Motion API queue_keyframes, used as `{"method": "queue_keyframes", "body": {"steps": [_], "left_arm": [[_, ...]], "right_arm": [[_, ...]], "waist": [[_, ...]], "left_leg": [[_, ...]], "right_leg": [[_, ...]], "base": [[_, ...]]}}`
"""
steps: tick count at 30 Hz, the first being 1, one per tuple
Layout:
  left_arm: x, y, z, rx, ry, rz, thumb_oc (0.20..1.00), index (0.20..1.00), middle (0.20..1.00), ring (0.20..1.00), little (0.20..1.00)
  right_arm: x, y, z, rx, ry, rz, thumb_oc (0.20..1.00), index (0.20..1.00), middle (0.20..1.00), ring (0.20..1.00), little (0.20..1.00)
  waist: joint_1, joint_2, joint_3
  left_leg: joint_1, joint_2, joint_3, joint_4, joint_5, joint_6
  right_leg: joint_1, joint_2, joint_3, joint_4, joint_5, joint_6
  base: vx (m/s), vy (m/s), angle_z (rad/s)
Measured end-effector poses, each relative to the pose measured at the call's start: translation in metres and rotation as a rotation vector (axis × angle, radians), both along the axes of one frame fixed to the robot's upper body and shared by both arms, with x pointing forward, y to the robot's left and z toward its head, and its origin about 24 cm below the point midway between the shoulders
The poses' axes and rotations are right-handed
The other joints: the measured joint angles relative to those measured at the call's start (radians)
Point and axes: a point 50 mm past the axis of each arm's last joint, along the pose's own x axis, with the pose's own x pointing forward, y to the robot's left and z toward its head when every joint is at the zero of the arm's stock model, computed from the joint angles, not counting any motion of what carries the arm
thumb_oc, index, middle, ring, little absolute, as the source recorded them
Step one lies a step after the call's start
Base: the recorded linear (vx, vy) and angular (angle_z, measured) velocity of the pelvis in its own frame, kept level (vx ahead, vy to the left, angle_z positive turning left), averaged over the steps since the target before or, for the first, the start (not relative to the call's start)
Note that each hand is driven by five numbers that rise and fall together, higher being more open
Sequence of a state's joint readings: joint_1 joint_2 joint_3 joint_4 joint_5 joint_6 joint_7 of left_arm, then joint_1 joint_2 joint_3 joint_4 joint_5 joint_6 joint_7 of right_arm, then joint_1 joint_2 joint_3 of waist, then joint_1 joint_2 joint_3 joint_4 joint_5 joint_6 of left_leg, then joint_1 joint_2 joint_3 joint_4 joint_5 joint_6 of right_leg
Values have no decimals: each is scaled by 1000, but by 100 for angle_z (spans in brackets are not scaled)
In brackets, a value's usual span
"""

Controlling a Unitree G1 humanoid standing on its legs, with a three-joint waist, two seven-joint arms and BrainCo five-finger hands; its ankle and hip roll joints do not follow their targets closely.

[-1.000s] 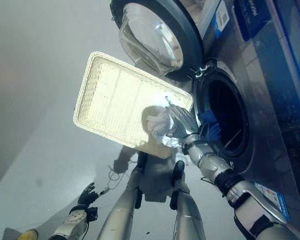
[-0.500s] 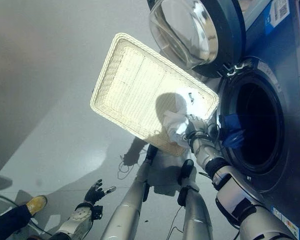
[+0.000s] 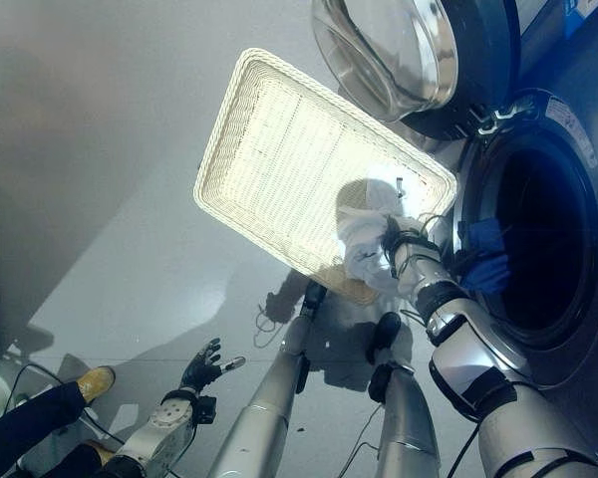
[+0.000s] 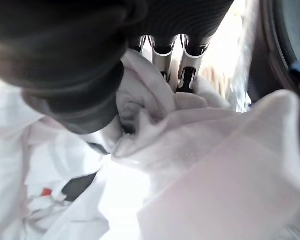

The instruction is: Put the clothes into the washing machine.

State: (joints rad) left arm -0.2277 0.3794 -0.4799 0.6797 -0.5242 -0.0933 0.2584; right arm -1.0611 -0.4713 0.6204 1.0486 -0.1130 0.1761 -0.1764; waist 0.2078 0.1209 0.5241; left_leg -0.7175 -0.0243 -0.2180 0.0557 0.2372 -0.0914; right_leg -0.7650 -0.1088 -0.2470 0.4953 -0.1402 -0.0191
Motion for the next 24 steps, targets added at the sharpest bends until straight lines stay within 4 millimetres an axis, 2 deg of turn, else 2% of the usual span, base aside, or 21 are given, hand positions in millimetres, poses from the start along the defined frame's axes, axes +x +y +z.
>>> {"method": "queue_keyframes", "body": {"steps": [2,4,5,7,8,9,10,12,15,17,21,24], "left_arm": [[0,1,0,3,2,6,1000,1000,1000,1000,1000],[0,3,0,3,1,18,1000,1000,1000,1000,1000],[-1,4,0,2,1,25,1000,1000,1000,1000,1000],[-1,7,-1,-1,2,45,1000,1000,1000,1000,1000],[-3,8,-4,-7,14,62,1000,1000,1000,1000,1000],[-4,8,-6,-6,21,67,1000,1000,1000,1000,1000],[-7,9,-9,-4,36,82,1000,1000,1000,1000,1000],[-8,9,-10,-3,38,88,1000,1000,1000,1000,1000],[-7,9,-10,-9,32,95,1000,1000,1000,1000,1000],[-8,7,-13,-21,34,112,1000,1000,1000,1000,1000],[-14,9,-20,-11,70,133,1000,1000,1000,1000,1000],[-13,7,-20,-13,67,136,1000,1000,1000,1000,1000]], "right_arm": [[-3,0,-4,175,-21,-3,200,200,200,200,200],[-10,4,-7,516,-74,13,200,200,200,200,200],[-11,7,-8,574,-81,23,200,200,200,200,200],[-21,16,-15,879,-98,70,200,200,200,200,200],[-27,23,-17,1100,-117,116,200,200,200,200,200],[-29,26,-20,1165,-117,129,200,200,200,200,200],[-34,32,-27,1305,-102,160,200,200,200,200,200],[-39,33,-30,1424,-96,188,200,200,200,200,200],[-46,23,-30,1610,-146,209,200,200,200,200,200],[-51,11,-31,1763,-190,199,200,200,200,200,200],[-55,3,-34,1994,-264,178,200,200,200,200,200],[-59,-7,-37,2095,-331,151,200,200,200,200,200]], "waist": [[-4,0,0],[-11,0,0],[-17,0,0],[-46,-5,3],[-57,-7,4],[-64,-7,4],[-87,-8,4],[-121,-8,4],[-168,-9,5],[-183,-11,5],[-221,-12,6],[-221,-14,6]], "left_leg": [[2,0,5,4,1,1],[11,0,30,5,0,4],[13,0,33,5,0,4],[28,4,59,8,-1,9],[45,5,81,12,-7,15],[54,6,88,12,-8,16],[79,9,107,10,-12,22],[96,14,122,10,-15,24],[108,22,143,11,-23,25],[118,31,173,11,-29,34],[131,36,197,10,-31,36],[150,38,227,6,-35,43]], "right_leg": [[0,0,6,3,0,0],[0,2,25,6,3,0],[1,3,27,6,4,0],[5,4,44,5,7,1],[20,7,56,2,11,2],[27,11,66,-2,14,3],[47,17,79,-12,21,7],[64,25,99,-29,29,16],[73,37,117,-53,52,18],[76,45,143,-68,70,19],[91,56,164,-97,91,25],[101,61,193,-116,105,31]], "base": [[18,59,-7],[18,57,-15],[23,95,-13],[17,85,-20],[7,37,-28],[-6,62,-37],[-1,33,-29],[-7,35,-31],[-2,32,-30],[8,20,-34],[-10,14,-20],[-20,8,-24]]}}
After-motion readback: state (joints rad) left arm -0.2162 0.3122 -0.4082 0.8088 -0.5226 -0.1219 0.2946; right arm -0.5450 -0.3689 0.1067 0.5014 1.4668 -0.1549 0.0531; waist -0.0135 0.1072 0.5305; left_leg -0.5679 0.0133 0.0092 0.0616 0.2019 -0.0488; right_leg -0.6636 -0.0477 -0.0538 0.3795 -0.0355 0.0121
